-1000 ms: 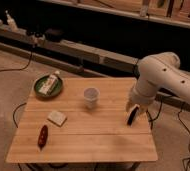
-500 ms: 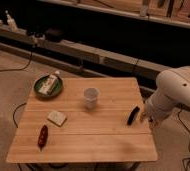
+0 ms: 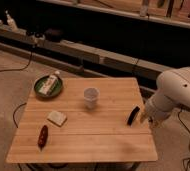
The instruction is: Knock the eraser over
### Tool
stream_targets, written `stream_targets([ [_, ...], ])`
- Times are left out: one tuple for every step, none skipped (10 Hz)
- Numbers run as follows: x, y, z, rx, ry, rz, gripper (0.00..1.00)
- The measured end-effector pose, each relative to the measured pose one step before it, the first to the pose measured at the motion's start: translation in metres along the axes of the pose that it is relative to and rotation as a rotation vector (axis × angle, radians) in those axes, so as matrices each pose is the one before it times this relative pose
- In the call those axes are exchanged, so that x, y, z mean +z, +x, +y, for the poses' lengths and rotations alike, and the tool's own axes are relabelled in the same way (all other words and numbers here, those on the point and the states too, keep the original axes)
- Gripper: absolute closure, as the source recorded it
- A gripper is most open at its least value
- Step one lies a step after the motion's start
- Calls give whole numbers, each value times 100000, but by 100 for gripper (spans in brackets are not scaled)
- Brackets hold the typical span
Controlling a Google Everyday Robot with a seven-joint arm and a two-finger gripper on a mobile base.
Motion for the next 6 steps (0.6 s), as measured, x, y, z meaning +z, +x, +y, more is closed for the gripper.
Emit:
stream_targets([
  [3, 26, 32, 114, 38, -27, 59],
  [194, 191, 92, 356, 40, -233, 59],
  [816, 760, 152, 402, -369, -443, 59],
  [908, 980, -77, 204, -204, 56, 59],
  [857, 1025, 44, 594, -110, 419, 59],
  [1082, 1306, 255, 1271, -192, 529, 59],
])
